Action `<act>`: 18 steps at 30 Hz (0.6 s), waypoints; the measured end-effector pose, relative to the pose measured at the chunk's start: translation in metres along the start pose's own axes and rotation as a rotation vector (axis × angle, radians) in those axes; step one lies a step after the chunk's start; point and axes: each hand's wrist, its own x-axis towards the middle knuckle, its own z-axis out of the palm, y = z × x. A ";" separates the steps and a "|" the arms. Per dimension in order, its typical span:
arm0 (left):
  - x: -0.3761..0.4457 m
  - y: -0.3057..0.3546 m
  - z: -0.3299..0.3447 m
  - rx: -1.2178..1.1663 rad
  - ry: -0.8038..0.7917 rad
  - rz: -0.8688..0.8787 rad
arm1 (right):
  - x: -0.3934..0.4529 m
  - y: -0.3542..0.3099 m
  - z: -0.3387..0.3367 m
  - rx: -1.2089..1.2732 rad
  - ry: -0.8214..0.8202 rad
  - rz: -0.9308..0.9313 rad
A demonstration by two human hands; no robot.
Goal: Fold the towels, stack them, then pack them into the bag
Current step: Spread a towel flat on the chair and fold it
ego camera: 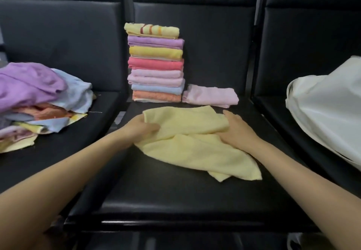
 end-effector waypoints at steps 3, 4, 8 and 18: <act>0.006 -0.005 -0.015 -0.205 0.221 0.050 | 0.004 -0.005 0.009 0.037 -0.074 -0.010; 0.009 -0.007 -0.021 -0.331 0.214 0.049 | 0.000 -0.008 0.011 0.064 -0.094 -0.010; 0.011 -0.016 -0.032 -0.559 0.225 -0.016 | -0.011 -0.022 0.011 0.391 -0.185 -0.007; -0.032 -0.016 -0.008 -0.287 0.167 -0.178 | -0.017 -0.025 0.008 1.254 -0.117 0.238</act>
